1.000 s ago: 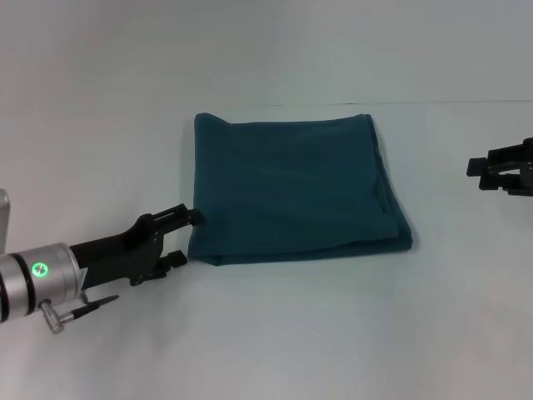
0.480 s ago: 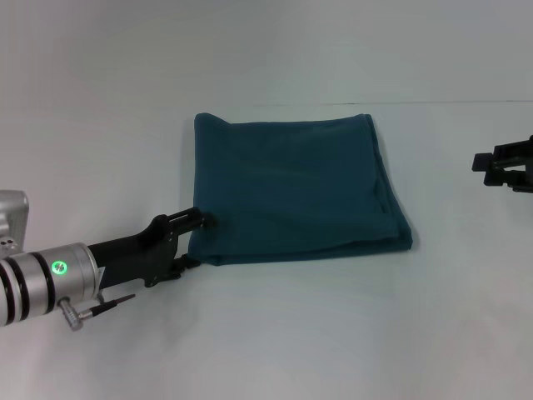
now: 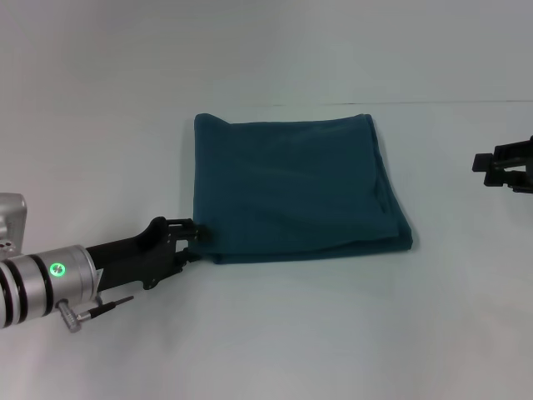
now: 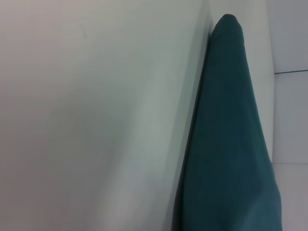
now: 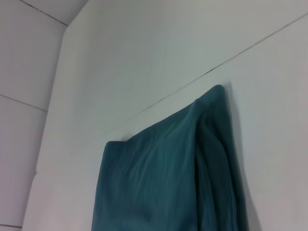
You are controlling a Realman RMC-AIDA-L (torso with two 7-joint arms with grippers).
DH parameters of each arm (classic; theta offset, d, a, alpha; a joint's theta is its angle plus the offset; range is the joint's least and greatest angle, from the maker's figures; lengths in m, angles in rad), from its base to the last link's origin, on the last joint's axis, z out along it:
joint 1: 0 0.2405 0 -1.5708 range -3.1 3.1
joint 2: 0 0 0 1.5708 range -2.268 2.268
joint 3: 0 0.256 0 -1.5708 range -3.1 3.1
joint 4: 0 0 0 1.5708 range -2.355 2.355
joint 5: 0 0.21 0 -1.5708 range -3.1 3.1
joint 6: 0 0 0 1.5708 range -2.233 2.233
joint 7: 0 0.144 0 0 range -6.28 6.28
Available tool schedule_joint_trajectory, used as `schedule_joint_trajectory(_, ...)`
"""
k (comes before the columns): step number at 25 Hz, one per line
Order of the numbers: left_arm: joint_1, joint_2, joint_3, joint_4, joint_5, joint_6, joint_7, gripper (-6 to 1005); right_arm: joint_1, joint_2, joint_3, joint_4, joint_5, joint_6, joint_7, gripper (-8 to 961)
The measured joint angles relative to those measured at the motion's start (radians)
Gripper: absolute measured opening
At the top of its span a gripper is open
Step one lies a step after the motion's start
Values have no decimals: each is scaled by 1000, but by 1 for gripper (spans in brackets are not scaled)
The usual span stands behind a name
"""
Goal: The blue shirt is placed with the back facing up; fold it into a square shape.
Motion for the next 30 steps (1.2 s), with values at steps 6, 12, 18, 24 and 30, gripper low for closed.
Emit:
schedule_joint_trajectory(6, 0, 0, 0, 0, 0, -1, 4, 343, 0, 0, 0, 3, 0, -1, 0, 394)
schedule_joint_trajectory(12, 2, -1, 0, 0, 0, -2, 6, 103, 0, 0, 3, 5, 0, 0, 0, 394)
schedule_joint_trajectory(18, 3, -2, 3, 0, 0, -1, 15, 19, -2, 0, 3, 7, 0, -1, 0, 393)
schedule_joint_trajectory(24, 27, -2, -2, 1, 0, 20, 31, 21, -7, 0, 12, 7, 0, 0, 0, 393)
schedule_joint_trajectory(30, 81, -1, -15, 19, -2, 64, 31, 22, -14, 0, 13, 10, 0, 3, 0, 393)
